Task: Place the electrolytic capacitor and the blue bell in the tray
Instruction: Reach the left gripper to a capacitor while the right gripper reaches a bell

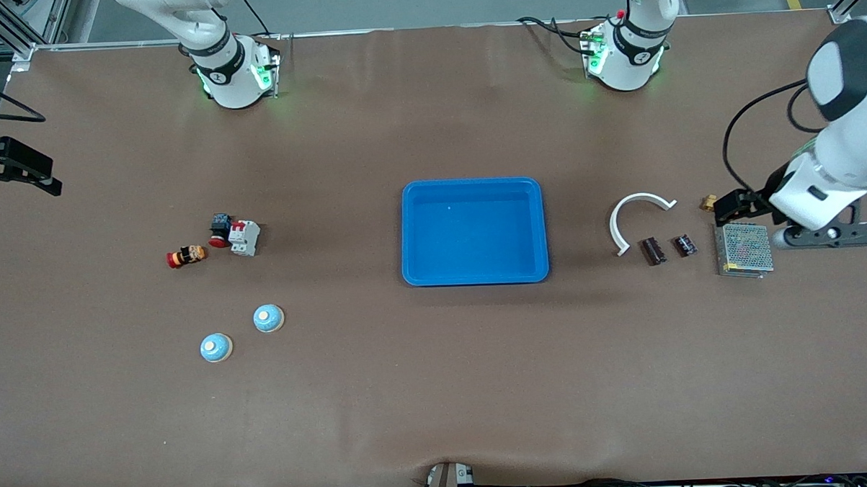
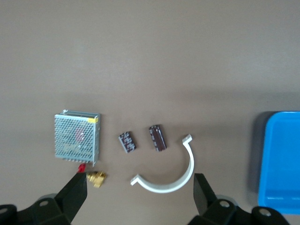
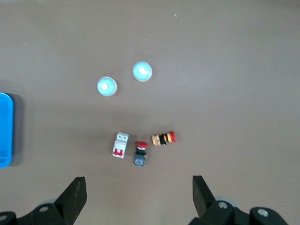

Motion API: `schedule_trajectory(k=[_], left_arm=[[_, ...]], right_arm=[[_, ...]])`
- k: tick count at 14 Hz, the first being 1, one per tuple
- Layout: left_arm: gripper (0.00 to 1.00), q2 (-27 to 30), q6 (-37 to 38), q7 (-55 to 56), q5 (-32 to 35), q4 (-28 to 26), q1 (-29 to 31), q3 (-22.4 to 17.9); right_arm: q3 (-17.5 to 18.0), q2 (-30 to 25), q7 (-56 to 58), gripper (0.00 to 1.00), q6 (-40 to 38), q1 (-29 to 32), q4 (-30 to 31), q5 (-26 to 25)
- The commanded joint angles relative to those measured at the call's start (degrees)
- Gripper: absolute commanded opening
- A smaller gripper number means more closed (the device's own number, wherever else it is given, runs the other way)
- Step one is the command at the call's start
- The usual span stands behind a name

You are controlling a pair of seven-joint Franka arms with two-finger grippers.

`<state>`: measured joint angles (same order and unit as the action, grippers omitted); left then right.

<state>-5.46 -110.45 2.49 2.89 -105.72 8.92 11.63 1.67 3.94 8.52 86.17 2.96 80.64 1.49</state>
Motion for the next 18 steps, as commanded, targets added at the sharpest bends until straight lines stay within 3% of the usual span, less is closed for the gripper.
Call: schedule_trajectory(k=[1, 4, 8, 11, 13, 18], left_arm=[[1.0, 0.81, -5.47, 1.02, 0.1, -5.46, 0.4, 0.15], [1.0, -2.09, -9.68, 2.08, 0.1, -8.09, 0.92, 0.15], [1.0, -4.29, -21.63, 3.91, 0.01, -16.87, 3.03, 0.24], [1.0, -5.87, -23.15, 8.3, 0.01, -18.99, 2.95, 0.24], [0.84, -7.1, -23.5, 10.25, 0.01, -19.26, 2.86, 0.24], [0.79, -12.02, -27.53, 15.79, 0.01, -19.26, 1.98, 0.41]], right_arm=[[0.18, 2.64, -0.08, 1.0, 3.82, -1.55, 0.04, 3.85], [0.09, 7.82, -0.26, 1.0, 8.55, -3.92, -0.22, 3.96], [0.18, 15.38, -0.08, 1.0, 15.41, -6.47, -0.05, 4.22], [0.18, 19.6, -0.17, 1.0, 21.22, -8.94, 0.13, 4.13], [0.18, 22.41, -0.26, 1.0, 24.12, -9.9, 0.22, 4.22], [0.18, 28.04, 0.18, 1.0, 29.4, -10.87, 0.65, 4.05]])
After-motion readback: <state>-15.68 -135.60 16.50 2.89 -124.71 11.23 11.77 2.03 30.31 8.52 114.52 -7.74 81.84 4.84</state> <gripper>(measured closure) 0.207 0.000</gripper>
